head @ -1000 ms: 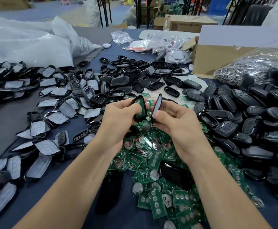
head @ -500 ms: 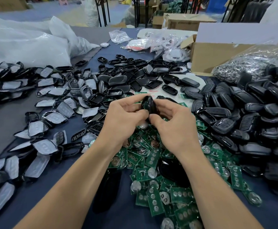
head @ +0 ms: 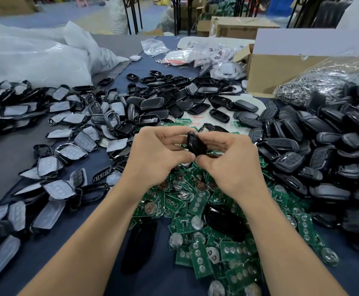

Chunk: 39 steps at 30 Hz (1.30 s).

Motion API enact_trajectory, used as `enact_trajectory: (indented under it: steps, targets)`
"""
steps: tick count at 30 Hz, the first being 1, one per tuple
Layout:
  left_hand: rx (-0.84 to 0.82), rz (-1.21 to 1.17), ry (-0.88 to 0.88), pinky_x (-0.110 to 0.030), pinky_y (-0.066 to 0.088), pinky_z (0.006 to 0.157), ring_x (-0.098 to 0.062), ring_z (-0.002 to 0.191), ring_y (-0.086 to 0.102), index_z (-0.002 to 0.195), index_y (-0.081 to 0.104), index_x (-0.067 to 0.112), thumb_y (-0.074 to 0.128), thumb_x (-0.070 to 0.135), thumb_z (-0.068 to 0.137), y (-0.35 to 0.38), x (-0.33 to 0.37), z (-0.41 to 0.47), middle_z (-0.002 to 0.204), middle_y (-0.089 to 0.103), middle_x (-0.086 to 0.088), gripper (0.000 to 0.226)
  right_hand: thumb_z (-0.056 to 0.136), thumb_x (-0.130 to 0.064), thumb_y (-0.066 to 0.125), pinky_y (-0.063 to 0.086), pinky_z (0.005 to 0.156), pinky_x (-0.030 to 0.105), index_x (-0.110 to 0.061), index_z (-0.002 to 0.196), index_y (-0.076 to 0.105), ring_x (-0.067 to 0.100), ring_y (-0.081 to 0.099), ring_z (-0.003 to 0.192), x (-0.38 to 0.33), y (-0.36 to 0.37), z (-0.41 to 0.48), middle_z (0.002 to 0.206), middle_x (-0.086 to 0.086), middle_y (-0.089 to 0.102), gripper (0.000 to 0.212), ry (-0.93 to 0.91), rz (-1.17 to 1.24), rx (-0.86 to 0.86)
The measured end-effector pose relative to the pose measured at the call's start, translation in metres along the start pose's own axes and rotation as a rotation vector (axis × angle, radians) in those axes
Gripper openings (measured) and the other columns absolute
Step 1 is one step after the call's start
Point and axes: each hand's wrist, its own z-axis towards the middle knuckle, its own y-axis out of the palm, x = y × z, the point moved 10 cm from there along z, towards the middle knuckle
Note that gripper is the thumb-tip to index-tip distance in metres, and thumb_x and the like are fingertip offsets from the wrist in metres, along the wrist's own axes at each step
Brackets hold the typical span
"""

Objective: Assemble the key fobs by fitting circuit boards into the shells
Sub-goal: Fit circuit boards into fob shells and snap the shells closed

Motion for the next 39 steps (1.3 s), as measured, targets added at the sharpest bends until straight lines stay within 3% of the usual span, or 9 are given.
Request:
enact_trajectory:
  steps: [7,10,13,17,21,23,32,37,39]
  targets:
    - [0.080,-0.141,0.002,-0.025,0.063,0.069,-0.016,0.082,0.080,0.095,0.084,0.023,0.085,0.011,0.085,-0.001,0.008,-0.004,0.087,0.082,-0.001,0.015,0.077,-0.008,0.078,0.061,0.084,0.027,-0.035,0.116,0.079,0.004,0.072,0.086,-0.009,0.000,-0.006,0.102,-0.011,0.079,0.048,-0.059,-0.130,0.105]
    - [0.168,-0.148,-0.030,-0.026,0.063,0.065,-0.017,0.076,0.079,0.079,0.084,0.028,0.082,0.010,0.089,-0.003,0.004,-0.005,0.079,0.081,-0.002,0.021,0.073,-0.005,0.079,0.051,0.089,0.017,-0.033,0.115,0.079,0.001,0.063,0.088,-0.022,0.002,-0.012,0.103,-0.013,0.078,0.050,-0.149,-0.233,0.175]
    - [0.213,-0.136,-0.042,-0.029,0.065,0.067,-0.018,0.075,0.079,0.075,0.083,0.030,0.082,0.006,0.088,-0.005,-0.001,-0.004,0.078,0.080,-0.001,0.027,0.074,-0.005,0.079,0.054,0.097,0.029,-0.031,0.115,0.079,0.011,0.069,0.098,-0.025,0.006,-0.013,0.107,-0.011,0.078,0.048,-0.168,-0.273,0.190]
    - [0.241,-0.117,-0.030,-0.036,0.066,0.075,-0.022,0.079,0.080,0.079,0.084,0.027,0.081,0.004,0.087,-0.011,-0.001,-0.003,0.080,0.081,-0.001,0.025,0.076,-0.018,0.079,0.051,0.072,0.009,-0.036,0.101,0.082,-0.001,0.070,0.082,-0.008,0.000,-0.003,0.084,-0.024,0.075,0.030,-0.063,-0.026,0.165]
    - [0.168,-0.152,0.025,-0.031,0.065,0.075,-0.023,0.084,0.080,0.087,0.084,0.021,0.077,0.003,0.091,-0.008,0.005,-0.002,0.084,0.081,-0.004,0.020,0.082,-0.025,0.075,0.064,0.080,0.048,-0.033,0.092,0.084,0.020,0.077,0.082,0.021,0.002,0.006,0.083,-0.005,0.080,0.016,0.134,0.279,0.076]
    - [0.132,-0.164,0.032,-0.030,0.065,0.076,-0.023,0.086,0.080,0.090,0.084,0.020,0.076,0.002,0.092,-0.004,0.006,-0.002,0.086,0.082,-0.004,0.020,0.080,-0.022,0.078,0.063,0.081,0.054,-0.035,0.088,0.084,0.023,0.077,0.080,0.019,-0.001,0.005,0.082,-0.002,0.080,0.016,0.122,0.321,0.091]
    - [0.105,-0.101,0.110,-0.026,0.061,0.081,-0.016,0.086,0.079,0.095,0.083,0.019,0.081,0.000,0.085,-0.002,0.014,-0.002,0.088,0.082,0.003,0.022,0.081,-0.008,0.083,0.064,0.081,0.039,-0.033,0.087,0.082,0.009,0.078,0.080,0.002,-0.010,-0.001,0.083,-0.012,0.080,0.026,0.026,0.261,0.120]
    - [0.099,0.023,0.163,-0.029,0.064,0.079,-0.016,0.082,0.079,0.091,0.082,0.035,0.084,0.000,0.082,0.002,0.020,-0.007,0.086,0.081,0.012,0.036,0.081,-0.021,0.082,0.060,0.088,0.026,-0.040,0.098,0.082,-0.003,0.072,0.090,-0.013,-0.012,-0.003,0.090,-0.021,0.078,0.026,-0.052,-0.097,0.085]
    - [0.118,-0.002,0.178,-0.026,0.063,0.080,-0.011,0.086,0.079,0.093,0.082,0.034,0.085,0.001,0.082,0.002,0.023,-0.009,0.089,0.081,0.012,0.035,0.079,-0.019,0.085,0.061,0.084,0.026,-0.039,0.093,0.082,-0.003,0.073,0.085,-0.011,-0.014,-0.002,0.086,-0.022,0.078,0.024,-0.007,-0.055,0.102]
